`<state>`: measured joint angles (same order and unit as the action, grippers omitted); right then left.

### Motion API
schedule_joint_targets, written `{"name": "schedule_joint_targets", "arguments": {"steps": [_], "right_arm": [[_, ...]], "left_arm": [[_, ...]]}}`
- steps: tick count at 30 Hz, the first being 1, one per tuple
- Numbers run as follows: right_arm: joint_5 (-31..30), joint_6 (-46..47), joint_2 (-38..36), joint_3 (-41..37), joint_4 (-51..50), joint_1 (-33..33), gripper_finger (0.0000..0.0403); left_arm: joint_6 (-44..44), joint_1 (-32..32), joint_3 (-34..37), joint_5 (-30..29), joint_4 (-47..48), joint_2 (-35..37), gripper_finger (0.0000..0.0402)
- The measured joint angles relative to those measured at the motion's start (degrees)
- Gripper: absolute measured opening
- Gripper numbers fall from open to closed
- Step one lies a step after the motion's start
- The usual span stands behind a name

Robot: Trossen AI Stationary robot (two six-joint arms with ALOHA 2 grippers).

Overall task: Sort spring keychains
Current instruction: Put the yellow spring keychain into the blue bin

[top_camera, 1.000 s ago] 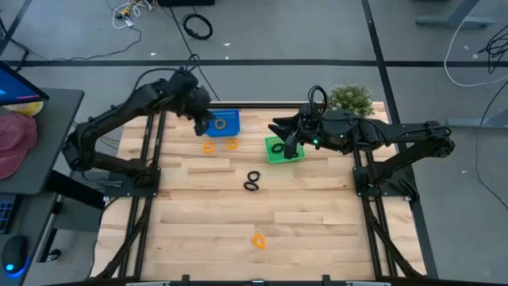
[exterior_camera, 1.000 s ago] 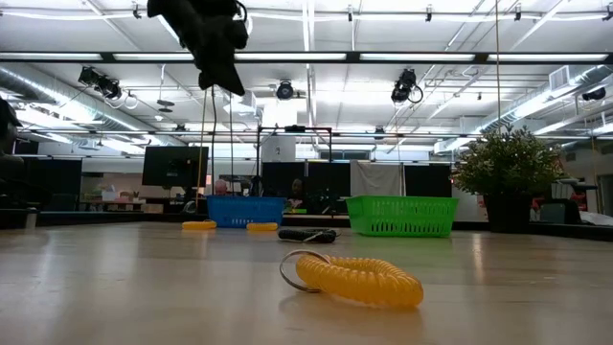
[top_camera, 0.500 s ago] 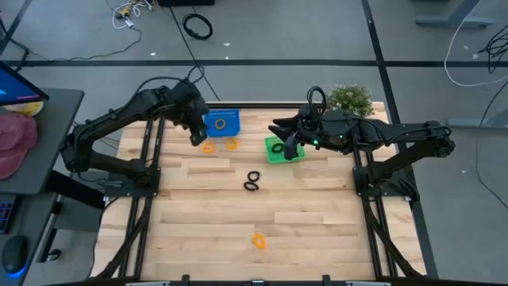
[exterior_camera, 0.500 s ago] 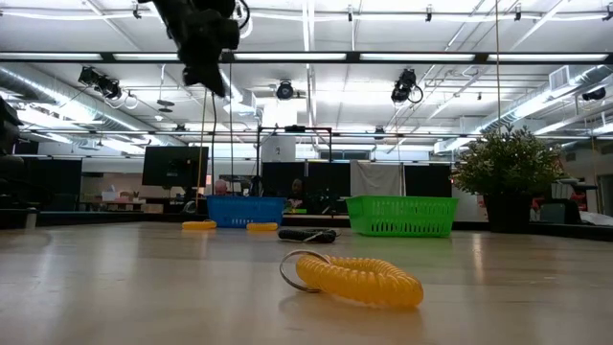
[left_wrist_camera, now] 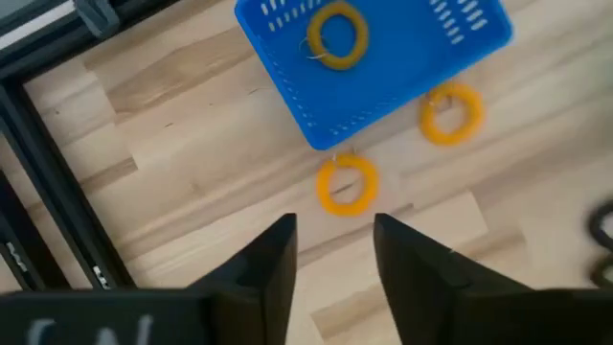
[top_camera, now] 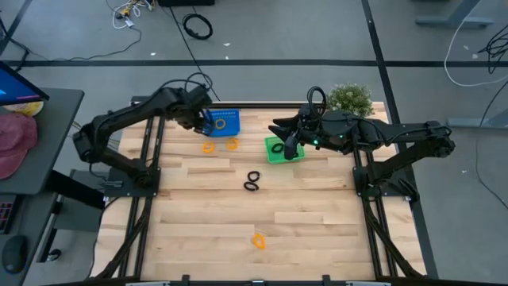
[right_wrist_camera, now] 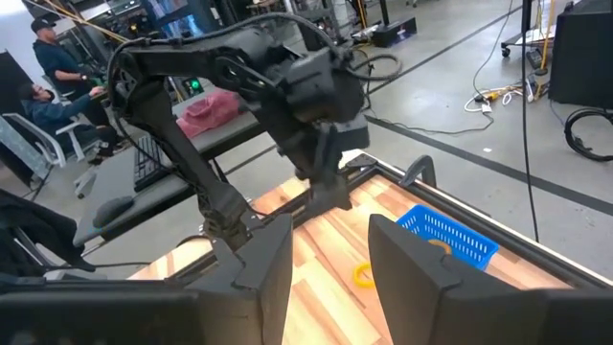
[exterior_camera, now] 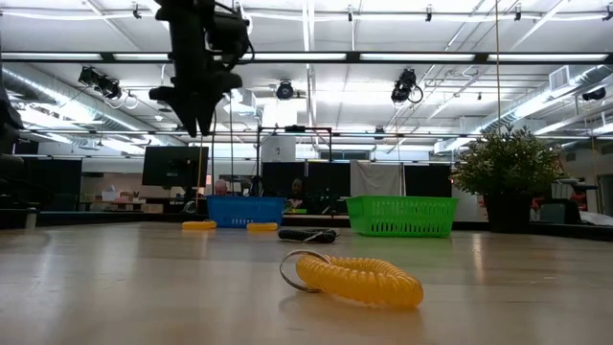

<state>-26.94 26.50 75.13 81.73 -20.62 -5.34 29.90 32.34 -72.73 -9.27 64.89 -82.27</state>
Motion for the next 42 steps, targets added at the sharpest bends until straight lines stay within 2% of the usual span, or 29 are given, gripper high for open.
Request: {"name": "schedule_joint_targets", "arguments": {"steps": [9, 21, 30, 35, 42], "right_arm": [[0.98, 0.02, 0.00, 0.00, -0.11, 0.00, 0.0139], [1.01, -0.07, 0.00, 0.00, -0.85, 0.00, 0.0139], [0.94, -0.22, 0.00, 0.00, -0.95, 0.03, 0.0139], [0.94, -0.24, 0.00, 0.00, -0.92, 0.62, 0.0139], [0.98, -0.22, 0.00, 0.00, -0.92, 1.31, 0.0139]], "left_arm": [[-1.71, -0.61, 0.04, -1.28, -1.79, -7.38, 0.0190], [-2.93, -0.84, 0.31, -1.23, -6.49, -8.93, 0.0202], [0.99, 0.26, 17.07, 3.52, -15.22, -7.16, 0.0203], [2.06, 0.35, 21.21, 6.01, -21.47, -7.24, 0.0202], [2.64, 0.96, 23.84, 6.04, -28.14, -7.22, 0.0202]]}}
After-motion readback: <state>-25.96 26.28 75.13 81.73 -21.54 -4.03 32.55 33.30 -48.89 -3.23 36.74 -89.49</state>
